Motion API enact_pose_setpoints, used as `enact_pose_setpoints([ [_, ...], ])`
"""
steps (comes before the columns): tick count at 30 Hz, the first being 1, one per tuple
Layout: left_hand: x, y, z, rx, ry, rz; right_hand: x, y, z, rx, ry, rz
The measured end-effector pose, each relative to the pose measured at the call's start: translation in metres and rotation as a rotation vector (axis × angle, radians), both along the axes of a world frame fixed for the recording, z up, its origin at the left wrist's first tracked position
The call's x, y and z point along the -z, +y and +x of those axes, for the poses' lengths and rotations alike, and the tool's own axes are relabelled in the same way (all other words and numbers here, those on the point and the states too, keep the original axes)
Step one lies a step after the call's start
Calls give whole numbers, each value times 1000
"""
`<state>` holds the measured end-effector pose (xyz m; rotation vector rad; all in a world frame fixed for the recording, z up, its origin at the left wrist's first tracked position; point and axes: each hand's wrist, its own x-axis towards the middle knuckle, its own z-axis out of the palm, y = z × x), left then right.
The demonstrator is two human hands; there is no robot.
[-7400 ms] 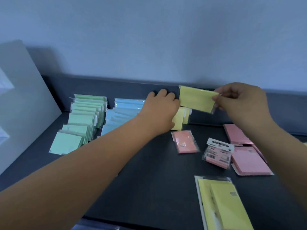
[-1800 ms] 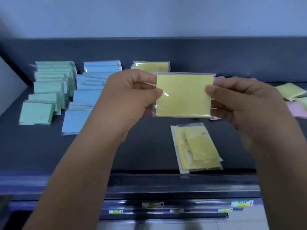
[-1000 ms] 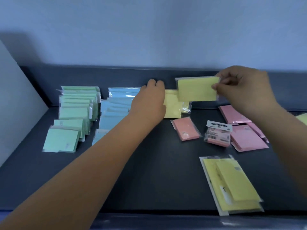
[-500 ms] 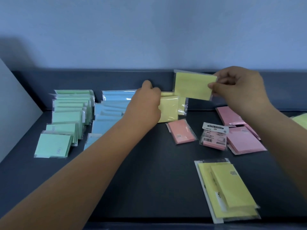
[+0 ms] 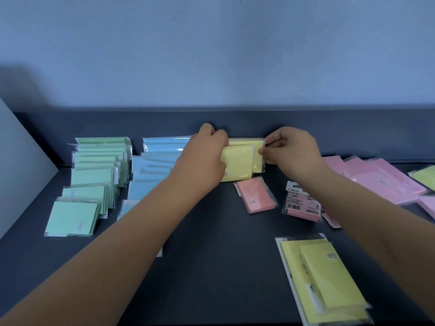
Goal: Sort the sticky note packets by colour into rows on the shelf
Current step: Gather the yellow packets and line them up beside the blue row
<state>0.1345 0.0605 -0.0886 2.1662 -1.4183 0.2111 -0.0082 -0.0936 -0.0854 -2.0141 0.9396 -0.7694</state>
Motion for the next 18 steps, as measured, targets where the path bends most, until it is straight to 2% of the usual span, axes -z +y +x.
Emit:
enact_pose_setpoints([
  [3,0,-1,1,4,7,9,1,6,0,51,111,-150],
  [5,0,-2,2,3,-2,18,-1,7,0,52,142,-176],
  [18,-3,-2,-8,-53,-42,48,-1,7,7,80,57,-26],
])
